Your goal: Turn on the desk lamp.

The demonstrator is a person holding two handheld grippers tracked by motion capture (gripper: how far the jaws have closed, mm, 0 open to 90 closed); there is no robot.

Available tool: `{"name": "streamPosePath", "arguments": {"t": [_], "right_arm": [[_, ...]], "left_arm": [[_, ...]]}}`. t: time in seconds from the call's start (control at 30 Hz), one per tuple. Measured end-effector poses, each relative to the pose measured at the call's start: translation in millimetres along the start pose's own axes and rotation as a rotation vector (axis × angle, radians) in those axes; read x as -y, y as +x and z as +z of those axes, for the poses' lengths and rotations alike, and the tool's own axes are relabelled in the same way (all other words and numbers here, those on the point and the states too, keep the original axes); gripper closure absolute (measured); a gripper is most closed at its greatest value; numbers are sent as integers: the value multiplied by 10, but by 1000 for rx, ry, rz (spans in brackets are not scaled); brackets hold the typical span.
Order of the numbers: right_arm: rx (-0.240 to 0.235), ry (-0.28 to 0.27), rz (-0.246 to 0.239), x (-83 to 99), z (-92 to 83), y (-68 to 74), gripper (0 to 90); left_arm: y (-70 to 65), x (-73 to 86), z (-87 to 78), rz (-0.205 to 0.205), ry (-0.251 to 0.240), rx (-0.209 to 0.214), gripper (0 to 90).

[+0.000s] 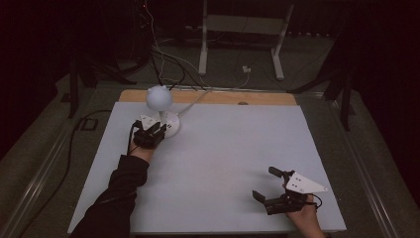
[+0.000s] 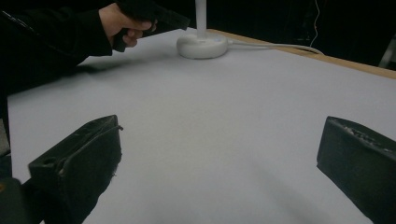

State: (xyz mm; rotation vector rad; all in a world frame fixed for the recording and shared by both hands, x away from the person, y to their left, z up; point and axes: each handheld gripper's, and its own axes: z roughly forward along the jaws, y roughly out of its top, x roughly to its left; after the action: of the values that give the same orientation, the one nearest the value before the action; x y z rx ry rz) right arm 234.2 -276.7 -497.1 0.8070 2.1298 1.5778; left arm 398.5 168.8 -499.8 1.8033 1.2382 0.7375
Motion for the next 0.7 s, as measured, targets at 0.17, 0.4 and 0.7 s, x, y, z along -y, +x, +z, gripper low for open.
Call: {"name": "streamPosePath", "arguments": {"t": [0.17, 0.4, 0.7], "right_arm": [[-2, 2, 1, 3, 4, 2, 0], [-3, 3, 4, 5, 7, -1, 0], [-4, 8, 4, 11, 10, 2, 0]], "left_arm": [[48, 35, 38, 27, 1, 9, 793], [108, 72, 105, 21, 11, 29, 891], [128, 104, 173, 41, 8, 45, 900]]}}
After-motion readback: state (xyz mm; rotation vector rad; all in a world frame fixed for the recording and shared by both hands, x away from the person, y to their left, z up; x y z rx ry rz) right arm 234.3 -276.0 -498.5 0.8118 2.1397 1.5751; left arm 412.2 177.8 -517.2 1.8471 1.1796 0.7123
